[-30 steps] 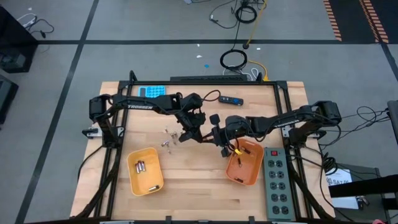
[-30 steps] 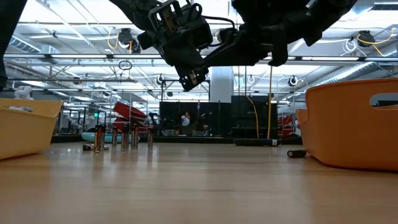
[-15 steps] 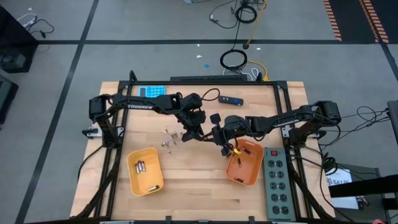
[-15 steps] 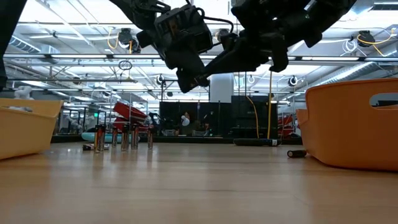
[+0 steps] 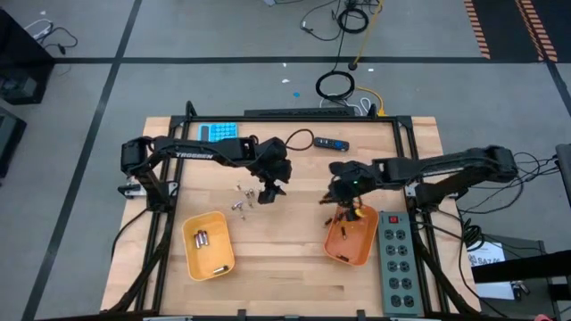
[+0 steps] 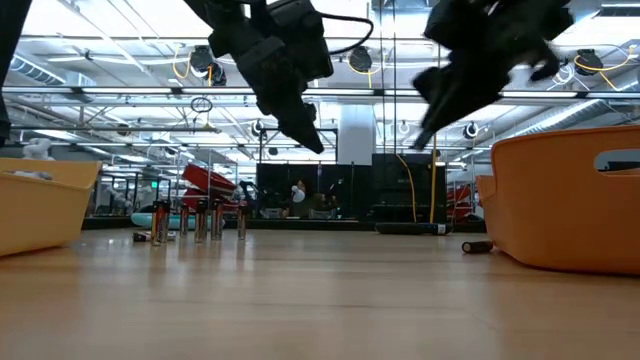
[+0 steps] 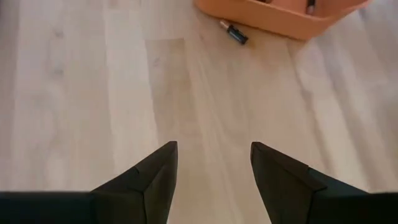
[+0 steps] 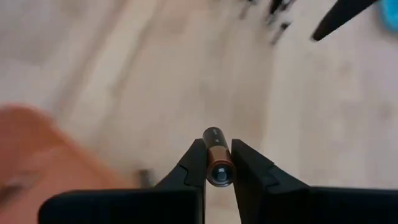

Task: Sort batteries
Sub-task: Put the brown battery into the orange bin

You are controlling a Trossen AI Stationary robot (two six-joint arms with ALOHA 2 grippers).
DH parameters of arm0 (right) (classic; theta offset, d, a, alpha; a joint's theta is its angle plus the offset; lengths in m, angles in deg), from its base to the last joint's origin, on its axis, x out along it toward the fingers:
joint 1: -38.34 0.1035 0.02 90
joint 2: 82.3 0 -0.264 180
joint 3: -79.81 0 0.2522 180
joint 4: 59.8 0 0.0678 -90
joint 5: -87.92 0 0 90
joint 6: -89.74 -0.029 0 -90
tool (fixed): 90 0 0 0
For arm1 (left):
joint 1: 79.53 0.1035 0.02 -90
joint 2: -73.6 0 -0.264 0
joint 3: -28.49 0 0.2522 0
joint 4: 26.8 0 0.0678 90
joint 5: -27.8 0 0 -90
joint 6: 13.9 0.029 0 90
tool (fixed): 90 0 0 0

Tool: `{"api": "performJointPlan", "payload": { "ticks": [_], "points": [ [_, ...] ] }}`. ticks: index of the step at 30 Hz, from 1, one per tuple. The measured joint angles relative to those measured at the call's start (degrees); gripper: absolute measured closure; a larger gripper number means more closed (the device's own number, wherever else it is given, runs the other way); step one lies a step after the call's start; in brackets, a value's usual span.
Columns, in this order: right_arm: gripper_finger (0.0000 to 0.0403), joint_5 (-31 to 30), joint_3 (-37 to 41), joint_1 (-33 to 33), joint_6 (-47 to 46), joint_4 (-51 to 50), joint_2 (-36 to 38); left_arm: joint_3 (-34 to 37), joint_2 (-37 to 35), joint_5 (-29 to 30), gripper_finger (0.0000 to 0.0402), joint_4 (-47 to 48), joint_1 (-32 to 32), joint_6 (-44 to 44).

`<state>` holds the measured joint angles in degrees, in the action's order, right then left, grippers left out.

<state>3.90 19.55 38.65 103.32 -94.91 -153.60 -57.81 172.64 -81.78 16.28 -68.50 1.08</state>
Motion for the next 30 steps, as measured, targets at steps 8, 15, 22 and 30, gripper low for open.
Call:
{"api": "performJointPlan", "payload": {
  "ticks": [8,15,22,30],
  "points": [
    [0.0372,7.3,-2.3,2.1,-18.7,-16.9,4.3,2.6,0.0,4.4,0.019,-9.0,-2.0,3.8],
    [0.0354,10.6,-2.3,4.5,-27.0,-23.3,-1.7,6.8,0.1,5.3,0.0189,-18.1,-4.2,2.9],
    [0.0285,10.7,-2.4,4.5,-31.5,-25.4,-5.9,11.9,0.2,12.6,0.0189,-28.6,-8.0,1.9],
    [0.0284,2.4,-14.6,4.5,-33.6,-37.3,-6.2,20.4,0.3,19.1,0.0189,-48.2,-12.4,-0.1]
  ]
}}
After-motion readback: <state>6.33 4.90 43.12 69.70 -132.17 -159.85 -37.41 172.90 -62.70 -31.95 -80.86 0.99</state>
